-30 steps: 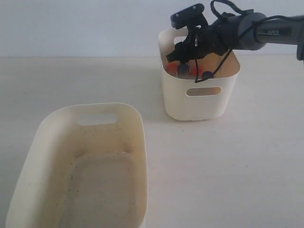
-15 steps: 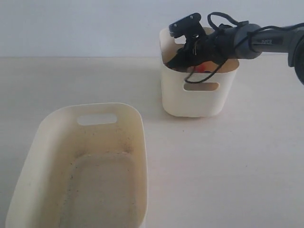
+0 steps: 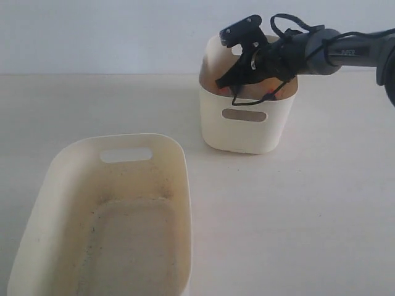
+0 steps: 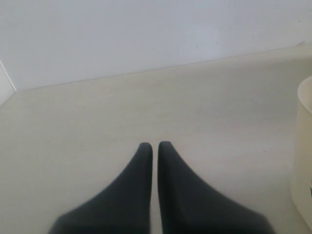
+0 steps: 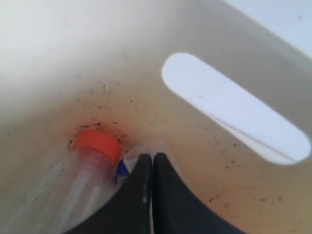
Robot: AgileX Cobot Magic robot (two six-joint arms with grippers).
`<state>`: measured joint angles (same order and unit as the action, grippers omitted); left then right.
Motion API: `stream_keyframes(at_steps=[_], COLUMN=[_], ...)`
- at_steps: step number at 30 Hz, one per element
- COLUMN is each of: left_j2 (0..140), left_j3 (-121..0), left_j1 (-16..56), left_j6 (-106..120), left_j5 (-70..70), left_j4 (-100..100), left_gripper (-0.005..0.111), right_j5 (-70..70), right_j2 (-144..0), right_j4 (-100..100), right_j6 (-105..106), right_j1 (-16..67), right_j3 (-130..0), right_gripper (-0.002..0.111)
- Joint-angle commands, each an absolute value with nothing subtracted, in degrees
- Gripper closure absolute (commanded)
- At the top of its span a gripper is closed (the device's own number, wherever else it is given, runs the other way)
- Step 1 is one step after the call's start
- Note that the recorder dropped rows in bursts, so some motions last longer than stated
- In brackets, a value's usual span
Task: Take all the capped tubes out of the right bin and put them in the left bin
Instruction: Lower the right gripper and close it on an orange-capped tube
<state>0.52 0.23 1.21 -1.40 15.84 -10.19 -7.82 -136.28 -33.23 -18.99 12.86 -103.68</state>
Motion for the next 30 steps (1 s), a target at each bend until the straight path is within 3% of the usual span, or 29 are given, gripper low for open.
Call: stream_keyframes(at_steps=[1, 7, 13, 16, 22, 30], left_j2=[0.4, 0.4, 0.4, 0.4, 0.4, 0.4], left_j3=[0.0, 0.0, 0.0, 0.0, 0.0, 0.0], left_j1=[1.1, 1.1, 1.1, 1.1, 1.1, 1.1], left_j6=[-2.1, -2.1, -2.1, -2.1, -2.1, -2.1], left_j5=[15.0, 15.0, 15.0, 15.0, 15.0, 15.0], left_j4=[-10.1, -10.1, -10.1, -10.1, -10.1, -10.1], left_gripper=[0.102, 0.102, 0.102, 0.102, 0.102, 0.102], right_j5=[-8.0, -11.3, -25.6, -32.5, -39.9, -43.7], right_j2=[-132.2, -128.5, -126.7, -126.1, -125.9, -125.9], right_j4=[-33.1, -31.7, -26.2, -20.8, -7.7, -16.8], right_j6=[-19.4, -24.8, -27.8, -25.9, -14.3, -12.5], right_j1=[12.6, 12.6, 12.7, 12.7, 12.7, 12.5], right_j3=[-103.6, -103.6, -103.6, -103.6, -103.6, -103.6], right_gripper=[0.108, 0.108, 0.108, 0.100, 0.071, 0.069])
